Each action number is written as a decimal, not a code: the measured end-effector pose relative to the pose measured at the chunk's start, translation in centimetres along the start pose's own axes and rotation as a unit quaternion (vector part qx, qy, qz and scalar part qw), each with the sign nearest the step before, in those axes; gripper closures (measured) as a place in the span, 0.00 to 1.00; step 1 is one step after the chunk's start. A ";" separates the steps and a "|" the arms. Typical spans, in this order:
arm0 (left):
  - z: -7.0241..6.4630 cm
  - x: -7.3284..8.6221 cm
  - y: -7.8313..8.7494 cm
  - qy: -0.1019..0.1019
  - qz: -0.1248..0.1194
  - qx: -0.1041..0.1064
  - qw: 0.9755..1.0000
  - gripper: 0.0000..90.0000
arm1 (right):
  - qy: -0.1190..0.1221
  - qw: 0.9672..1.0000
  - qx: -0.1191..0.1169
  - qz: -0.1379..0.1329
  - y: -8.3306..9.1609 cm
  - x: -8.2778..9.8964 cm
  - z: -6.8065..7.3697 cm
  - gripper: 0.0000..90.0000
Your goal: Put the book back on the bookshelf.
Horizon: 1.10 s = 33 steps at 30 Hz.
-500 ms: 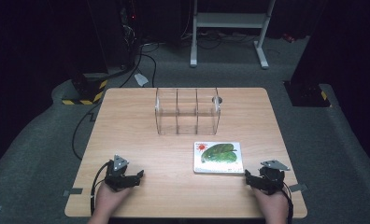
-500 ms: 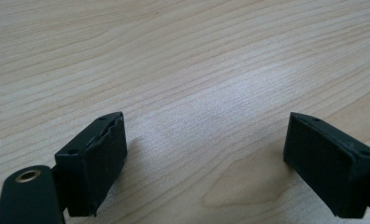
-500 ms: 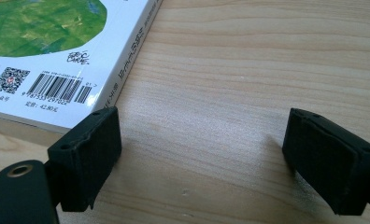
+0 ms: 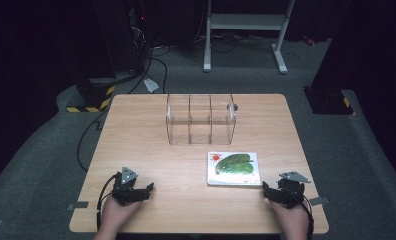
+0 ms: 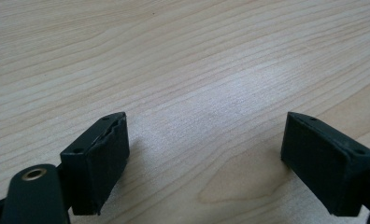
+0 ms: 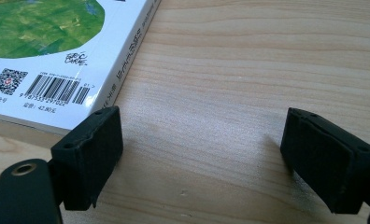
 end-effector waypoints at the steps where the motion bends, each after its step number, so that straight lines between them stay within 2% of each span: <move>1: 0.0 0.0 0.0 0.000 0.002 0.000 1.000 0.17 | 0.000 1.000 0.000 0.000 0.0 0.0 0.0 0.14; 6: 0.1 -0.1 0.0 -0.002 0.006 0.002 1.000 0.16 | 0.007 1.000 -0.009 0.002 0.1 -0.1 0.0 0.16; 10: 0.2 -0.1 0.1 0.000 0.010 0.003 1.000 0.17 | 0.023 1.000 -0.007 -0.009 0.4 -0.1 0.2 0.17; 12: 0.3 -0.2 0.2 0.002 0.014 0.003 1.000 0.17 | 0.023 1.000 -0.013 -0.017 0.6 -0.2 0.4 0.19; 14: 0.3 -0.3 0.5 0.008 0.007 0.002 1.000 0.17 | 0.026 0.999 -0.015 -0.032 1.1 -0.5 0.5 0.20; 15: 0.4 -0.4 0.9 0.019 -0.003 0.006 1.000 0.17 | 0.021 0.999 -0.019 -0.035 1.2 -0.6 0.6 0.21; 16: 0.4 -0.4 0.9 0.019 -0.003 0.006 1.000 0.17 | 0.021 0.999 -0.019 -0.035 1.2 -0.6 0.6 0.21; 17: 0.4 -0.8 1.2 0.025 -0.015 0.010 1.000 0.17 | 0.023 0.999 -0.021 -0.043 1.5 -0.8 0.7 0.23; 20: 0.2 -1.2 1.4 0.024 -0.023 0.014 0.999 0.17 | 0.025 0.998 -0.027 -0.044 1.6 -1.0 0.9 0.24; 21: -0.1 -1.3 1.4 0.021 -0.026 0.017 0.999 0.17 | 0.017 0.998 -0.037 -0.047 1.9 -1.1 1.0 0.25; 25: -0.4 -1.3 1.5 0.014 -0.027 0.027 0.999 0.17 | 0.019 0.998 -0.045 -0.051 2.3 -1.6 1.6 0.26; 27: -0.5 -1.4 1.7 0.009 -0.029 0.029 0.999 0.17 | 0.021 0.998 -0.042 -0.050 2.3 -1.9 1.9 0.26; 29: -0.6 -1.5 1.7 0.012 -0.033 0.034 0.999 0.17 | 0.026 0.998 -0.039 -0.051 2.1 -2.3 2.0 0.26; 33: -0.8 -1.7 1.7 0.014 -0.035 0.042 0.998 0.17 | 0.016 0.998 -0.044 -0.051 2.1 -3.2 2.1 0.25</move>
Point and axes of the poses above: each handheld gripper's, and its own axes: y roughly backward along the jaws, x roughly out of its underside, z roughly to its left, the point moved 3 cm from there along -y, roughly forward along the jaws, and after that the axes turned 9 degrees about z, right-handed, at the moved point
